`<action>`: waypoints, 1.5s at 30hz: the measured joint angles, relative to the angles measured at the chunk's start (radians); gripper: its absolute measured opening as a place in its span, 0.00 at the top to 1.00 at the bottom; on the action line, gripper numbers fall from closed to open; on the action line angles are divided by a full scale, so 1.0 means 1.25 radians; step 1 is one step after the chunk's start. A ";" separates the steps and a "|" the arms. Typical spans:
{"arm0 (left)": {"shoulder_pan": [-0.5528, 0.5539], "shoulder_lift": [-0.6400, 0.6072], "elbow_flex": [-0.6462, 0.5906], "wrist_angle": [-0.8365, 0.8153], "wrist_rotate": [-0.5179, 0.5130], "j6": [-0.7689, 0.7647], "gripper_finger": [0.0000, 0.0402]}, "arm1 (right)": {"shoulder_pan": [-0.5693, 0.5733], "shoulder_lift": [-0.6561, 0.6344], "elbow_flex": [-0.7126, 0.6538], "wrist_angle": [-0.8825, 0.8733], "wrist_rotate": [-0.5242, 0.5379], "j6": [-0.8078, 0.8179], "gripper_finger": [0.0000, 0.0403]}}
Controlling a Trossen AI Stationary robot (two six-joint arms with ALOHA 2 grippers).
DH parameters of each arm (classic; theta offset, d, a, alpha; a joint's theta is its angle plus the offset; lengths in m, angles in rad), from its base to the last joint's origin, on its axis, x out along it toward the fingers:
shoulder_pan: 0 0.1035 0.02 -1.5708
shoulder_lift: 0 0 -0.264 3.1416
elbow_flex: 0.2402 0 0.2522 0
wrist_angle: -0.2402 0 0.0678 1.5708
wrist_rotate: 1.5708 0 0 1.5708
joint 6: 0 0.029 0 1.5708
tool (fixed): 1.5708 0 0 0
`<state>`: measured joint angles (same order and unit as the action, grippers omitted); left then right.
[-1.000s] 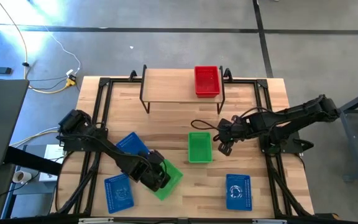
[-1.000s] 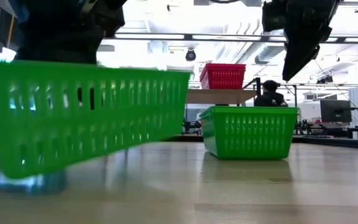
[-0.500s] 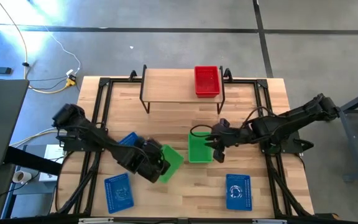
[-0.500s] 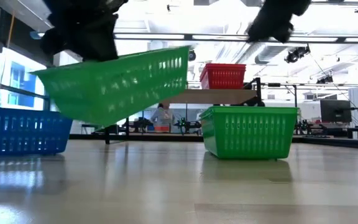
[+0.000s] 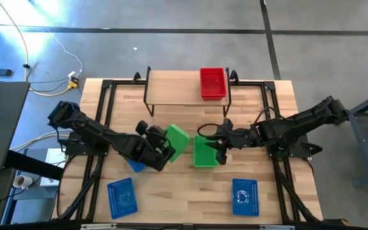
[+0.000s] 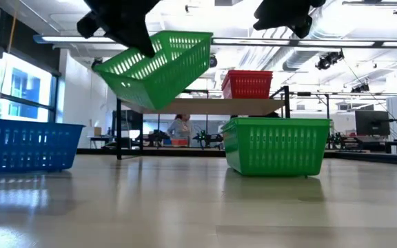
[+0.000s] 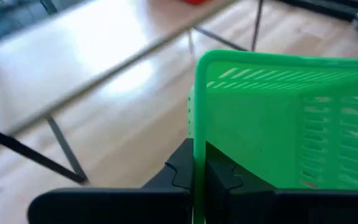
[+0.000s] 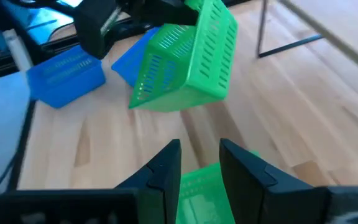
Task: Stack baskets on shelf by color
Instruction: Stack the bottom green basket on the top of the stacked green baskets
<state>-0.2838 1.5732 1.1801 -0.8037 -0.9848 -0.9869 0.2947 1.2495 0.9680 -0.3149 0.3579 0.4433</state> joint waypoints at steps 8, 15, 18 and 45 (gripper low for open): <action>0.033 -0.007 0.000 0.010 -0.063 0.087 1.00 | 0.001 0.000 0.000 0.005 0.043 0.041 0.75; 0.046 -0.007 0.000 0.078 -0.085 0.187 1.00 | -0.028 0.001 0.000 0.042 0.032 0.037 0.75; 0.050 -0.007 0.000 0.104 -0.110 0.223 1.00 | -0.056 0.001 0.000 0.062 -0.030 0.003 0.75; 0.104 -0.007 0.000 0.141 -0.414 0.353 1.00 | -0.094 0.144 0.001 0.263 0.207 0.131 0.56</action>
<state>-0.1543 1.5650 1.1797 -0.6273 -1.5022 -0.5454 0.1771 1.4297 0.9688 0.0135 0.6172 0.6064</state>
